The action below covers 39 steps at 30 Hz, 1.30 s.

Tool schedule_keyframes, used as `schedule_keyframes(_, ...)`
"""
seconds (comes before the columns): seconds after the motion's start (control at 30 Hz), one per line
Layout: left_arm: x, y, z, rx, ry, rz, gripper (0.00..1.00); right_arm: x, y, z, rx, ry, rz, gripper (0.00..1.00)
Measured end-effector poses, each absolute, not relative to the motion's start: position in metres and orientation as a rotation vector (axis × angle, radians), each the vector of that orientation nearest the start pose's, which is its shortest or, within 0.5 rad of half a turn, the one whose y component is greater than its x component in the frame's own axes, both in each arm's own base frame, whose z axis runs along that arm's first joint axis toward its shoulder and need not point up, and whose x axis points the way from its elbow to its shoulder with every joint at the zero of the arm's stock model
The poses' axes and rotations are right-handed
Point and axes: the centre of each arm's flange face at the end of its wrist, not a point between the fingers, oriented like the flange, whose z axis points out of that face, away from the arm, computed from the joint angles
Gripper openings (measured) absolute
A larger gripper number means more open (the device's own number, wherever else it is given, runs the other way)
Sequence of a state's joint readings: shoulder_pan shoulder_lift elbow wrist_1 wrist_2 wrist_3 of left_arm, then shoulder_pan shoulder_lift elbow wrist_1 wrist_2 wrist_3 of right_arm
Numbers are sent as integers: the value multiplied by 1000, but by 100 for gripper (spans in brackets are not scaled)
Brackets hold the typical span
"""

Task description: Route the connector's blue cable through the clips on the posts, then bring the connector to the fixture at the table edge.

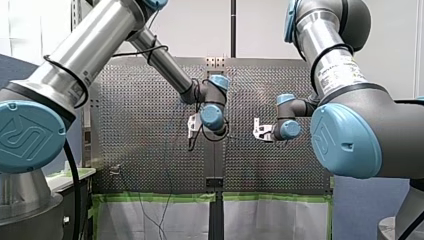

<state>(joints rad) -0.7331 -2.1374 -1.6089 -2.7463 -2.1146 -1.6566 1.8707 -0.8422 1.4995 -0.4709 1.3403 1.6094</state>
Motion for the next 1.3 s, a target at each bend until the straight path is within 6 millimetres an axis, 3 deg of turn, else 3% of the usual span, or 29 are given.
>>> schedule_keyframes(0.3, 385, -454, 204, 74, 1693, -161, 99, 346, -592, 123, 1749, -1099, 1502, 0)
schedule_keyframes(0.7, 343, -427, 222, 60, 1717, -131, 99, 333, -592, 122, 1748, -1161, 1425, 0)
schedule_keyframes(1.3, 293, -383, 240, 79, 1731, -119, 99, 303, -577, 177, 1550, -1269, 1377, 0)
